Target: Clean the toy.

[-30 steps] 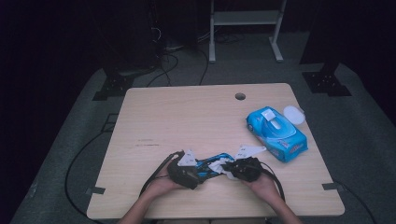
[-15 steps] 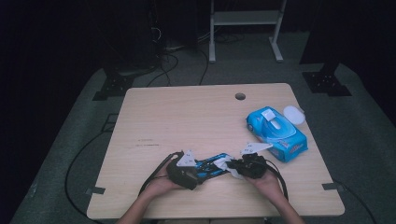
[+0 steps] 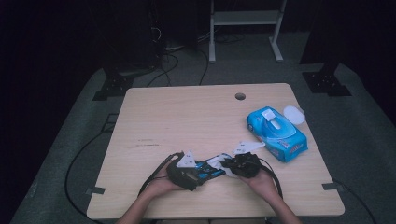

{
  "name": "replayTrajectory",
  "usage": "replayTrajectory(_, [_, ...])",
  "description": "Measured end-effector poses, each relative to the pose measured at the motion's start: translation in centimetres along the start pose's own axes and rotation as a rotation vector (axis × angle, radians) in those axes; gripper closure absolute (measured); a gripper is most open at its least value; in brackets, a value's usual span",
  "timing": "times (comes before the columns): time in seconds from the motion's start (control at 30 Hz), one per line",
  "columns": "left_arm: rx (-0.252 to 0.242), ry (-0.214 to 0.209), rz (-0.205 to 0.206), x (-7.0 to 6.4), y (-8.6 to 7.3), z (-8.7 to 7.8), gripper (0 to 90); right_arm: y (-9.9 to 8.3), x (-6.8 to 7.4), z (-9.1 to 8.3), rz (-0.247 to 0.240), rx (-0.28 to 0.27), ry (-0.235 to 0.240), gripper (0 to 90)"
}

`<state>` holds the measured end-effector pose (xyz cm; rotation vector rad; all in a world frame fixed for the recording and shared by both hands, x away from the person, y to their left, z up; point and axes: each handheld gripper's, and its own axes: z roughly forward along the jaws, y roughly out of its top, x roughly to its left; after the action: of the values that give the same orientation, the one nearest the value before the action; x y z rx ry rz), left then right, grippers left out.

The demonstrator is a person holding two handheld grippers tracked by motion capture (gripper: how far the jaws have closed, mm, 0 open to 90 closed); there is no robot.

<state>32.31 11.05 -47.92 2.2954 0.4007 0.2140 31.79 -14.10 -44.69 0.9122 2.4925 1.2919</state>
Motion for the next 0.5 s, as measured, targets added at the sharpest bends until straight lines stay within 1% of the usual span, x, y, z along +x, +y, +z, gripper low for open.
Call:
replayTrajectory(0.03, [0.004, 0.0, 0.004, 0.0, 0.0, 0.0, 24.1, 0.5, 0.3, 0.3, -0.009, -0.002, 0.005, 85.5])
replayTrajectory(0.07, [0.004, 0.002, 0.004, 0.0, 0.0, -0.1, 24.1, 1.0, 0.4, 0.8, -0.041, 0.009, -0.005, 85.5])
replayTrajectory(0.13, [0.005, 0.004, 0.009, -0.1, -0.1, -0.2, 24.1, 1.2, 0.1, 1.3, -0.059, 0.026, -0.033, 85.5])
replayTrajectory(0.2, [0.008, 0.001, 0.008, 0.0, -0.1, -0.2, 24.1, 0.8, -0.9, 1.9, -0.082, 0.082, -0.112, 85.6])
replayTrajectory(0.23, [0.008, 0.0, 0.012, 0.0, -0.1, -0.2, 24.1, 0.5, -1.5, 1.8, -0.085, 0.087, -0.137, 85.7])
replayTrajectory(0.27, [0.005, -0.002, 0.013, 0.0, -0.1, -0.2, 24.1, 0.3, -2.1, 1.5, -0.029, 0.081, -0.114, 85.7])
replayTrajectory(0.3, [0.003, -0.003, 0.009, 0.0, -0.1, -0.1, 24.1, 0.2, -2.6, 1.3, 0.004, 0.089, -0.112, 85.7])
replayTrajectory(0.33, [0.0, -0.004, 0.01, 0.0, -0.1, 0.0, 24.1, 0.2, -2.7, 1.2, -0.003, 0.093, -0.124, 85.6])
replayTrajectory(0.37, [0.0, -0.004, 0.012, 0.0, 0.0, 0.0, 24.1, 0.2, -2.6, 1.2, 0.003, 0.091, -0.123, 85.7])
replayTrajectory(0.4, [-0.002, -0.002, 0.007, 0.0, 0.1, 0.1, 24.1, 0.4, -2.3, 1.4, 0.001, 0.08, -0.107, 85.7])
replayTrajectory(0.47, [0.007, 0.001, 0.014, 0.0, 0.1, 0.0, 24.1, 1.0, -1.3, 2.1, -0.019, 0.053, -0.067, 85.6])
replayTrajectory(0.5, [0.004, 0.003, 0.013, -0.1, 0.0, 0.0, 24.1, 1.3, -1.1, 2.4, -0.016, 0.049, -0.046, 85.6])
